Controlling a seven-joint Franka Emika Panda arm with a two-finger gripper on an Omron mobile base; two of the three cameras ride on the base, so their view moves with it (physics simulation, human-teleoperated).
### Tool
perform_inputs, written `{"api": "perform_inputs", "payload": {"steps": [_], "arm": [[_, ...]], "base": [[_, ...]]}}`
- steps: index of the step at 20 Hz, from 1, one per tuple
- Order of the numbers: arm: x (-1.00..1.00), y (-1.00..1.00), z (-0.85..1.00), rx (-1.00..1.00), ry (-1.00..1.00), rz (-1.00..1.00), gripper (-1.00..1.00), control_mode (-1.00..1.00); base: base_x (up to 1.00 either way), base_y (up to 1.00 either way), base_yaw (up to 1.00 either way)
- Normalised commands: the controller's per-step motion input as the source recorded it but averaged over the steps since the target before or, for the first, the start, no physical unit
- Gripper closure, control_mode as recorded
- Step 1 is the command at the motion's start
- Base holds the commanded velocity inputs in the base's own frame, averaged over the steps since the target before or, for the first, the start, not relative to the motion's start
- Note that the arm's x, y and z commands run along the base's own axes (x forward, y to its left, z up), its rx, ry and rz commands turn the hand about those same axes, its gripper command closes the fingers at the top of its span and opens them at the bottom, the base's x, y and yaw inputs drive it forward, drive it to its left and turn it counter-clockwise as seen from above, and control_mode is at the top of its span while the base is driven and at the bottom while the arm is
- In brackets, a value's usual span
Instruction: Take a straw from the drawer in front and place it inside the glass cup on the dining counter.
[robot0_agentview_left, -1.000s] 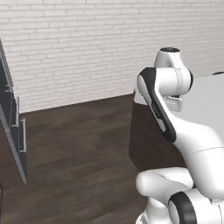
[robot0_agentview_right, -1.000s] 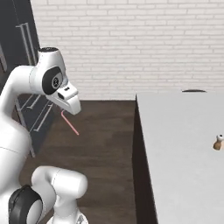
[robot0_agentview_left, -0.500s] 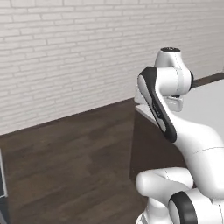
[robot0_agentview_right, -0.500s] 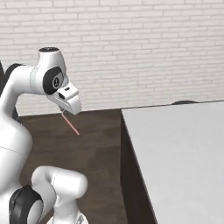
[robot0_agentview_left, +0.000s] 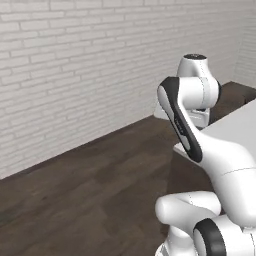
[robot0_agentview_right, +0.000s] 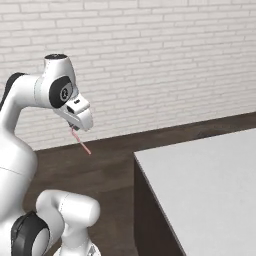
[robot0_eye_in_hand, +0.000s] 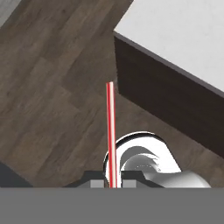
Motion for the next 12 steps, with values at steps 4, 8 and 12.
{"api": "perform_inputs", "payload": {"steps": [4,8,12], "arm": [[0.00,0.00,0.00,0.00,0.00,0.00,1.00,1.00],[0.00,0.00,0.00,0.00,0.00,0.00,1.00,1.00],[0.00,0.00,0.00,0.00,0.00,0.00,1.00,1.00]], "base": [[0.84,0.80,-0.34],[0.80,0.78,-0.34],[0.79,0.76,-0.34]]}}
